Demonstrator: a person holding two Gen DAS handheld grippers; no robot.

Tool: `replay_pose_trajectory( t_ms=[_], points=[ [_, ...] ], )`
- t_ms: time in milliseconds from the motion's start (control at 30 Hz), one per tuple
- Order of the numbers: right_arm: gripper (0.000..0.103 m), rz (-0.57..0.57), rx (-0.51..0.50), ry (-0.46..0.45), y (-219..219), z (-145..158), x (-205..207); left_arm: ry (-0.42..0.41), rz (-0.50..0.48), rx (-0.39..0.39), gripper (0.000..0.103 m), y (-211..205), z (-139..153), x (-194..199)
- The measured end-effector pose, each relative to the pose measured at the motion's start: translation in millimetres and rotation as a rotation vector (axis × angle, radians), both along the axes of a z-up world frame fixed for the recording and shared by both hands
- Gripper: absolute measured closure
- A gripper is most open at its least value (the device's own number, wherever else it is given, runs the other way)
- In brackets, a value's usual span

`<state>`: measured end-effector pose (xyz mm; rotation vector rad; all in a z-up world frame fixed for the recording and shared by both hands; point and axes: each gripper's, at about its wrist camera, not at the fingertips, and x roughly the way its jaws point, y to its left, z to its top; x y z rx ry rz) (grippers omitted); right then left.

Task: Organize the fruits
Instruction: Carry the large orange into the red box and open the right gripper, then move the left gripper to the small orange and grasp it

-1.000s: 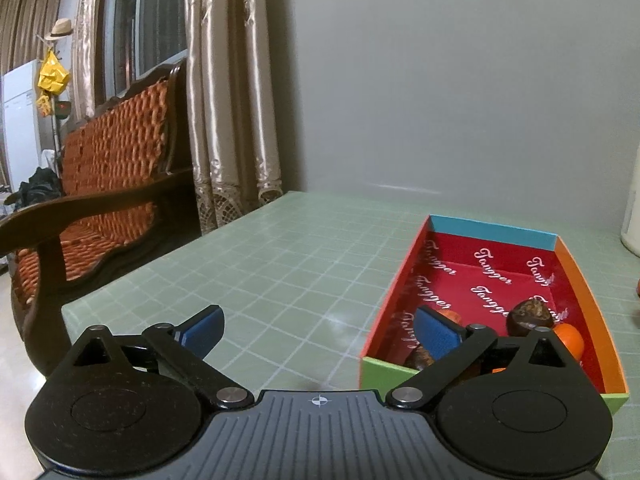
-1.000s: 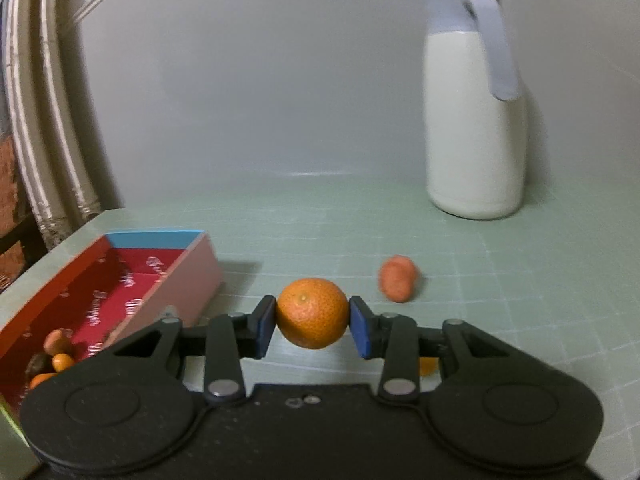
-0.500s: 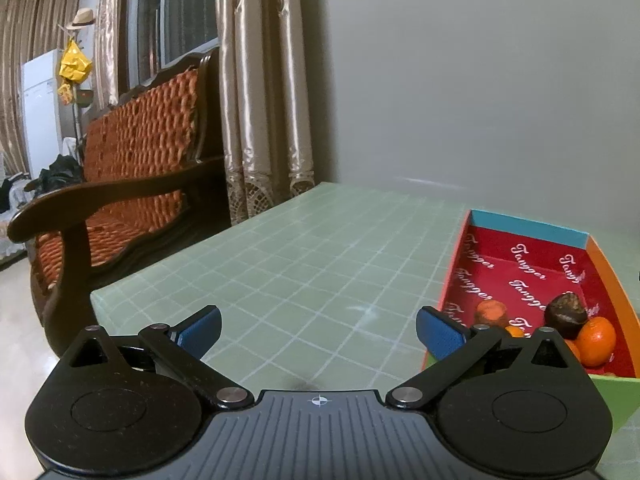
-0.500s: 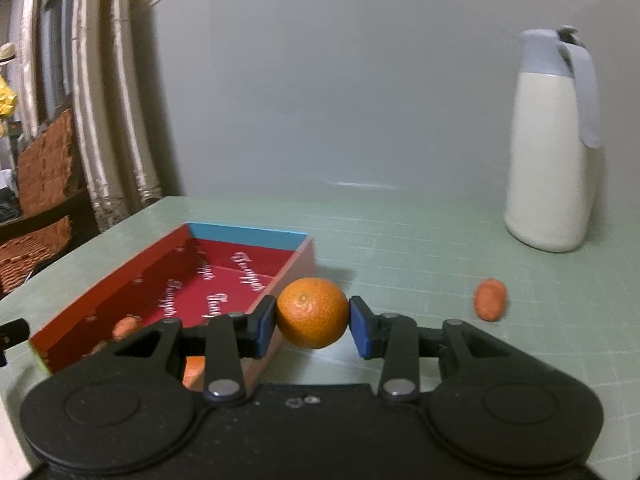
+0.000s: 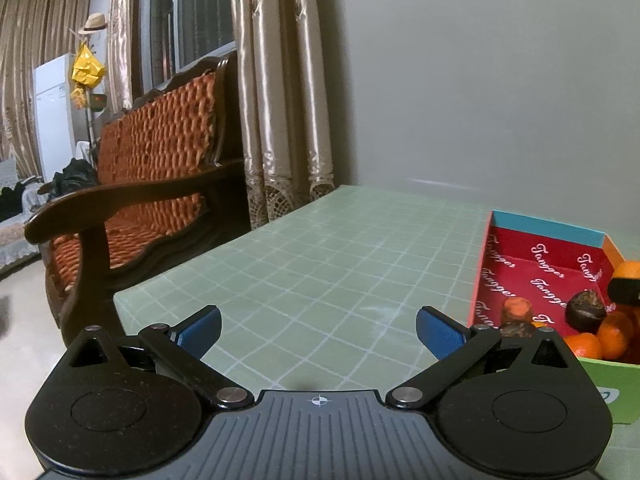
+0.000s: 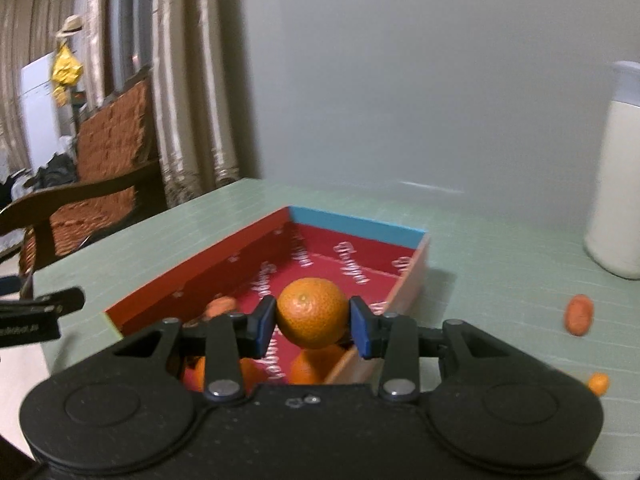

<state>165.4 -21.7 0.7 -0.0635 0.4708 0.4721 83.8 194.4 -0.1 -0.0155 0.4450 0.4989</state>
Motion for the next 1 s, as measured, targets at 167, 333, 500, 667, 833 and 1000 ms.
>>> replay_pose_trajectory(
  t_ms=[167,333,500,667,833,1000],
  points=[
    [0.065,0.049,-0.031,0.008,16,-6,-7,-0.002,0.009,-0.012,0.0,5,0,-2],
    [0.056,0.06,-0.051,-0.006,22,-8,-12,-0.003,0.007,-0.012,0.0,4,0,-2],
    [0.045,0.038,-0.006,-0.056,13,-1,-17,-0.005,-0.004,-0.014,0.0,0,0,-1],
    [0.04,-0.035,0.045,-0.099,-12,9,-18,-0.012,-0.021,-0.01,0.0,-9,1,2],
    [0.027,-0.14,0.061,-0.101,-43,9,-15,-0.019,-0.056,-0.001,0.0,-25,2,6],
    [0.026,-0.268,0.073,-0.093,-83,3,-16,-0.039,-0.113,0.02,0.0,-50,5,11]
  ],
)
